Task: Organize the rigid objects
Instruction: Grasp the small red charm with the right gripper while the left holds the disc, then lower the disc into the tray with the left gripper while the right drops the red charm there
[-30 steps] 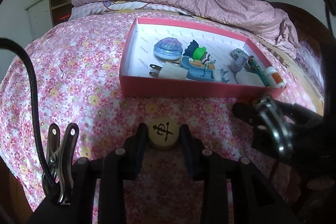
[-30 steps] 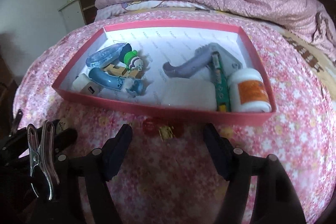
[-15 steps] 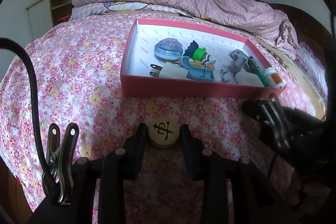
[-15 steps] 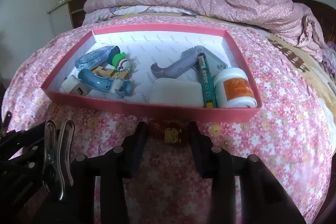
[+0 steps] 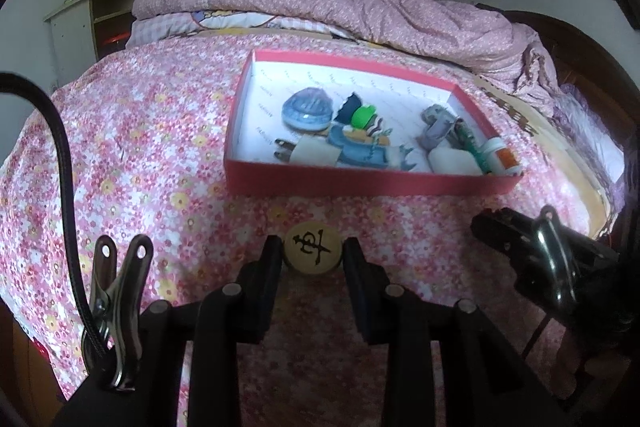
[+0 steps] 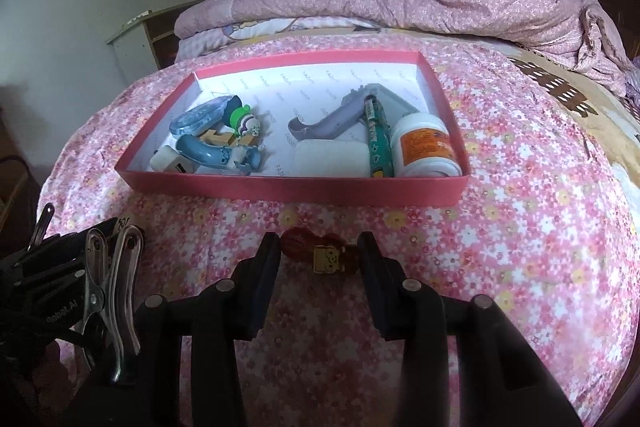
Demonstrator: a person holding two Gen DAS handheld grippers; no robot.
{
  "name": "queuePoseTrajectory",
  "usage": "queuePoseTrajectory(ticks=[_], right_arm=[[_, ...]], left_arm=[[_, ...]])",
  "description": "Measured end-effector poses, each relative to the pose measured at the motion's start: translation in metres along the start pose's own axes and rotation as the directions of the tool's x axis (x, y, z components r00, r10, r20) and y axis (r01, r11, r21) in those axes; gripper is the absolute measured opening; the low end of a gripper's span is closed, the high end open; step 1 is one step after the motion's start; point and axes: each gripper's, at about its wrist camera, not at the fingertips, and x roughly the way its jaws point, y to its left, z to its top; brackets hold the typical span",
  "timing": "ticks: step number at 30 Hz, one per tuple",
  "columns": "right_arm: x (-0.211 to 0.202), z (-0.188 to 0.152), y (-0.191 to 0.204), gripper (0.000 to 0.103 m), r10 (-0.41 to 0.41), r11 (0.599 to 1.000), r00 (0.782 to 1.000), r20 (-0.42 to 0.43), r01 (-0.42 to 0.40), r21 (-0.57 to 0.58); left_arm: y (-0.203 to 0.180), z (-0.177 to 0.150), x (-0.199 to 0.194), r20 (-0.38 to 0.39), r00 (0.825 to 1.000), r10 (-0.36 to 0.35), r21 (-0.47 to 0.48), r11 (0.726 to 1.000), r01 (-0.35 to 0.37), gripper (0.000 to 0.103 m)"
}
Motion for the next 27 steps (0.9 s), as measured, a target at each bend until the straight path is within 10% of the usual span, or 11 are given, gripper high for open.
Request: queuePoseTrajectory(ticks=[27], right_arm=[[0.008, 0.067, -0.004, 0.041, 0.031, 0.999, 0.997, 0.064, -0.029, -0.036]], left_arm=[[-0.020, 0.092, 0.038, 0.045, 0.997, -0.066, 0.031, 0.997, 0.065, 0.033]])
